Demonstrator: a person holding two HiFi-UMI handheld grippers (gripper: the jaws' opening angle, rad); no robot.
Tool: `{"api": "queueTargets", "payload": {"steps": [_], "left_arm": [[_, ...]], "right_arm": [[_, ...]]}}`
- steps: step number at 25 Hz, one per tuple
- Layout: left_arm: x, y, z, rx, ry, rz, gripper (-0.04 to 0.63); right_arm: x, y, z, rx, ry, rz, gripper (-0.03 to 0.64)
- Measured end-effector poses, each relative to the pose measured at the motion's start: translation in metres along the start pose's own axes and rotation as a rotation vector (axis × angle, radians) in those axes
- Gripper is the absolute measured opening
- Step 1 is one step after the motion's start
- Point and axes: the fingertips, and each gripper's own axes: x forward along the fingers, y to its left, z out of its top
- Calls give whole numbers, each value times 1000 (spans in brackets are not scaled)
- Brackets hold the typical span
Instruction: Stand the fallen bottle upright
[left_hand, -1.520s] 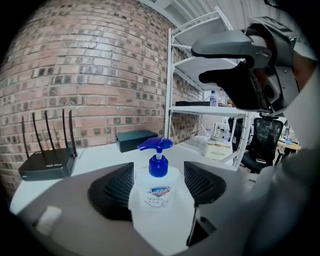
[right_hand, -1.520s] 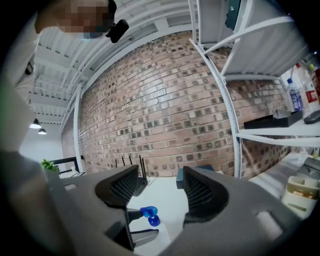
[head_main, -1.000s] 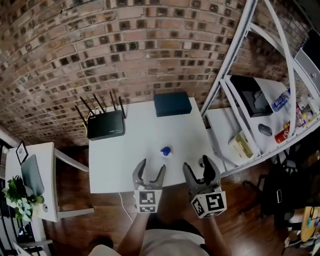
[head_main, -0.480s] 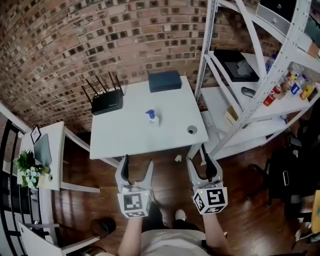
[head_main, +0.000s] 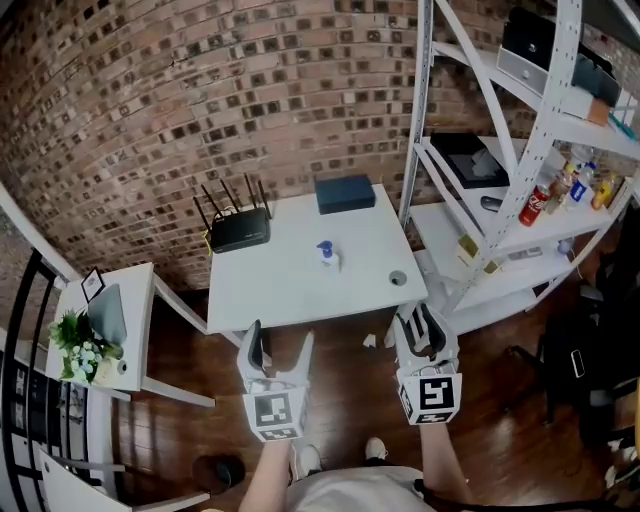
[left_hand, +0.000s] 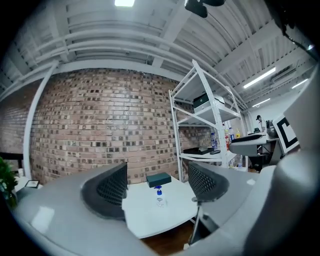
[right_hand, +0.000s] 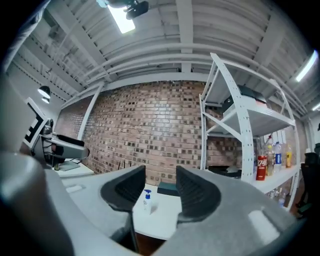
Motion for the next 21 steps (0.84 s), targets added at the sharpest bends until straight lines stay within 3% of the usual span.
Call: {"api": "queueTargets", "payload": {"steps": [6,12,21], "left_arm": [[-21,34,-12,-16,6,-7,408],[-17,52,-3,-21,42,-27,410],[-56,43,-32,-21,14,-37,410]], "right_arm": [[3,57,8,26,-8,29,179],[12,82,27,33,14,43,186],[-33,105,4,18,3,39,181]]}}
